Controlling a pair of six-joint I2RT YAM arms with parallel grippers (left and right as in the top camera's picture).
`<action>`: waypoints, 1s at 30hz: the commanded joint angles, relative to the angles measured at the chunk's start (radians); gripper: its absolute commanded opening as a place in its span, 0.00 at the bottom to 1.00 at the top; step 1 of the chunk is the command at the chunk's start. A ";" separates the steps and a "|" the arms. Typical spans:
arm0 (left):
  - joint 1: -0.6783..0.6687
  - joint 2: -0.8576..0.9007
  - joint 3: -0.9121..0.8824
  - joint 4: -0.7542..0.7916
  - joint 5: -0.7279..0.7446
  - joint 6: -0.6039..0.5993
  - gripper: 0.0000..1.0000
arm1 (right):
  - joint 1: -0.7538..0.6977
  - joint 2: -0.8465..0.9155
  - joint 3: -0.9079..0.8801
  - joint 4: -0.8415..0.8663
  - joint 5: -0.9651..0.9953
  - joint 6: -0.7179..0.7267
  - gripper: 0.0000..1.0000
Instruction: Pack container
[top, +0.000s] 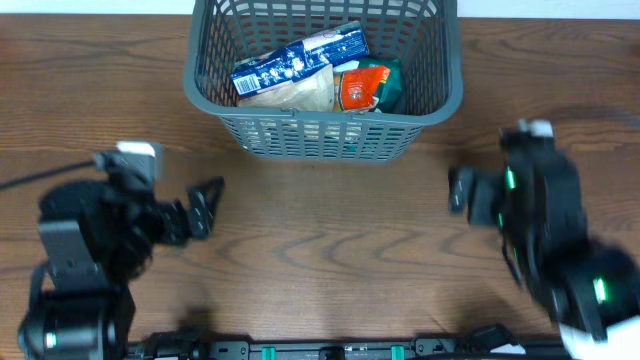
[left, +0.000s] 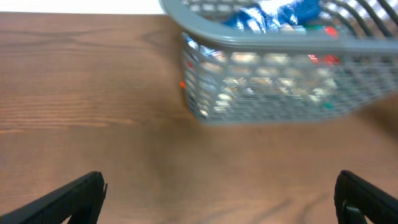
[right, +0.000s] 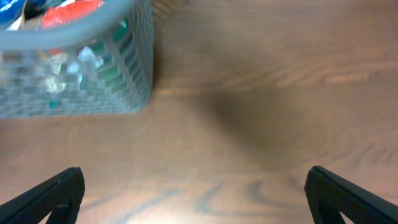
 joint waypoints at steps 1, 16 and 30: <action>-0.058 -0.053 -0.010 -0.041 -0.069 0.018 0.99 | 0.032 -0.150 -0.116 -0.012 0.041 0.120 0.99; -0.097 -0.155 -0.011 -0.121 -0.066 0.018 0.99 | 0.037 -0.426 -0.254 -0.141 0.014 0.136 0.99; -0.097 -0.155 -0.011 -0.122 -0.066 0.018 0.99 | 0.037 -0.426 -0.254 -0.155 0.014 0.136 0.99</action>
